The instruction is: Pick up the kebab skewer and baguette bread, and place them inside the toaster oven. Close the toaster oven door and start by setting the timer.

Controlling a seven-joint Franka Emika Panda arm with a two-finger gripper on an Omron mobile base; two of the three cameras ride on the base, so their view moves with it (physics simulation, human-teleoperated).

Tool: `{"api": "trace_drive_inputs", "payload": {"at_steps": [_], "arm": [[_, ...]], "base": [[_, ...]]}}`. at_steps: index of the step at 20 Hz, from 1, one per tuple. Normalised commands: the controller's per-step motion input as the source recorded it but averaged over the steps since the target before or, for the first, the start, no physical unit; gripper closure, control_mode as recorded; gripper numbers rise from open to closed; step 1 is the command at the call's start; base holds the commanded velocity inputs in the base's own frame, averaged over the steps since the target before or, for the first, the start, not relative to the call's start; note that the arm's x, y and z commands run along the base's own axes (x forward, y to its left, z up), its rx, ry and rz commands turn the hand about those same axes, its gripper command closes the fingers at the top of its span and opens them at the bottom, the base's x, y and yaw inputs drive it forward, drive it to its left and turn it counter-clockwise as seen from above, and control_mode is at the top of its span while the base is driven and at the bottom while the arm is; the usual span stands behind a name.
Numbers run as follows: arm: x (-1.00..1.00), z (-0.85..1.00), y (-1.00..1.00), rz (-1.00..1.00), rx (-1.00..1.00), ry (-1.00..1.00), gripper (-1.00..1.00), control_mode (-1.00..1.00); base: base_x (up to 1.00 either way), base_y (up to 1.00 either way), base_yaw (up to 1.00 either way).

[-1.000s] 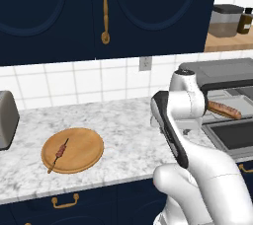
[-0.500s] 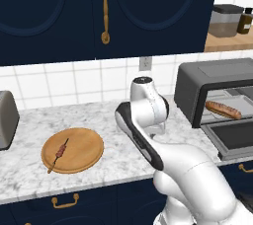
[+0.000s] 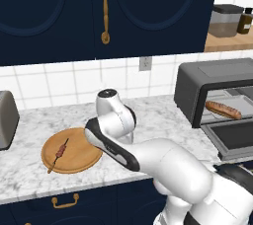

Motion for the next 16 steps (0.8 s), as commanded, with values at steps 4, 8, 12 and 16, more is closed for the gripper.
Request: {"api": "trace_drive_inputs", "payload": {"at_steps": [4, 8, 12, 16], "arm": [[0.15, -0.13, 1.0, -0.01, 0.0, 0.0, -1.0, -1.0], [0.02, -0.13, 1.0, -0.04, 0.0, 0.0, -1.0, -1.0], [0.0, -0.02, 1.0, -0.07, 0.0, 0.01, -1.0, -1.0], [0.0, 0.0, 0.71, -0.02, 0.02, 0.01, -1.0, -1.0]], "base": [[0.0, 0.0, 0.0], [0.0, 0.0, 0.0], [0.0, 0.0, 0.0], [0.0, 0.0, 0.0]]}}
